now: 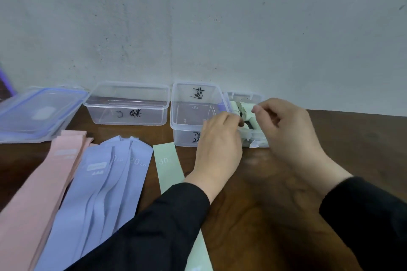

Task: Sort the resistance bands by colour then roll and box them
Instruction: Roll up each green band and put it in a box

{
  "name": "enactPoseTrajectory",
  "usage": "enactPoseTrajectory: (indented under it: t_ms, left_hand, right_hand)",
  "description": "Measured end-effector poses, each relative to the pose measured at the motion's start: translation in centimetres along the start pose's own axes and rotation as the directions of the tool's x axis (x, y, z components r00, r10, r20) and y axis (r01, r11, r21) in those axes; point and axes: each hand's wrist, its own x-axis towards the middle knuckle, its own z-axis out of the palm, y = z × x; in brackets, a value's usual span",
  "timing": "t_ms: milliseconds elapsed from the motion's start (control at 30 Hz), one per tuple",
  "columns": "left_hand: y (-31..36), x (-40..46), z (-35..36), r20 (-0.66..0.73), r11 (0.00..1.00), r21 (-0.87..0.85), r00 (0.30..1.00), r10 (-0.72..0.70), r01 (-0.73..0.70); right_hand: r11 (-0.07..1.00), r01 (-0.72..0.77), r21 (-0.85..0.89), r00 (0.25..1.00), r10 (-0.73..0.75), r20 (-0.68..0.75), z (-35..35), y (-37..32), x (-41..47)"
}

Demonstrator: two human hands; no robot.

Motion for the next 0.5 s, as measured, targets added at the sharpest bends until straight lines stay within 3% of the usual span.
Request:
enactPoseTrajectory:
  t_ms: [67,167,300,400,500]
  left_hand:
    - [1.0,1.0,-2.0,-0.006,0.977,-0.126,0.985,-0.172,0.170]
    - [2.0,1.4,-5.8,0.053,0.938,-0.128,0.947,-0.318,0.322]
    - [1.4,-2.5,-10.2,0.193,0.928,0.319,0.945,-0.263,0.193]
    - [0.5,-6.9,-11.9,0.364,0.766,0.643,0.882,-0.300,-0.005]
    - [0.1,-10.9,-12.6,0.447,0.694,0.710,0.836,-0.317,-0.117]
  right_hand:
    - [0.989,-0.095,0.112,0.995,0.099,-0.026,1.0,-1.4,-3.0]
    - [0.973,-0.153,0.173,0.979,0.125,0.164,2.7,-3.6,-7.3]
    - [0.987,-0.126,0.102,0.881,0.064,0.469,5.4,-5.5,-11.9]
    - [1.000,0.026,-0.009,0.840,-0.017,0.543,7.0,-5.3,-13.9]
    - [0.999,0.047,-0.027,0.843,-0.025,0.537,7.0,-5.4,-14.7]
